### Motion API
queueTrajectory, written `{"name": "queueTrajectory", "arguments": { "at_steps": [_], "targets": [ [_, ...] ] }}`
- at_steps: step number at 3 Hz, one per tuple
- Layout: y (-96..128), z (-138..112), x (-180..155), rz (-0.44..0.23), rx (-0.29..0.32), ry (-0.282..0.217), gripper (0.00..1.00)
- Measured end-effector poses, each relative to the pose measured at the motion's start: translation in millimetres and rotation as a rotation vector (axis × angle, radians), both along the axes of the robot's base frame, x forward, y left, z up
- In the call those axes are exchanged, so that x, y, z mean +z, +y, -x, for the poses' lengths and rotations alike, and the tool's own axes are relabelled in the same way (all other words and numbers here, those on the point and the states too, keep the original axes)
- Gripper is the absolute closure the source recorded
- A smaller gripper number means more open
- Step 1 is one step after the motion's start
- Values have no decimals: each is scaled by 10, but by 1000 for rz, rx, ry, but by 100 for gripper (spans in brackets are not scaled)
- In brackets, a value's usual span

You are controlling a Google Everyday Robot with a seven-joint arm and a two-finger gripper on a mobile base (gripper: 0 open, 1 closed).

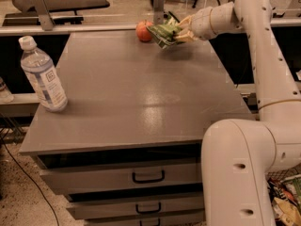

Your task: Move green jalapeno chip bag near apple

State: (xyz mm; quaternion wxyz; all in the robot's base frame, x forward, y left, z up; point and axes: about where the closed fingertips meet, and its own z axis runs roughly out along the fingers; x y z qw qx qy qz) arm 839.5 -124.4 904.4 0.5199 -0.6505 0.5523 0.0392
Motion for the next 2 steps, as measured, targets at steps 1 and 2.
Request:
{"name": "queueTrajectory", "arguments": {
  "at_steps": [1, 2],
  "targets": [
    [17, -10, 35, 5, -1, -5, 38],
    [59, -5, 66, 4, 7, -9, 13]
  ]
}}
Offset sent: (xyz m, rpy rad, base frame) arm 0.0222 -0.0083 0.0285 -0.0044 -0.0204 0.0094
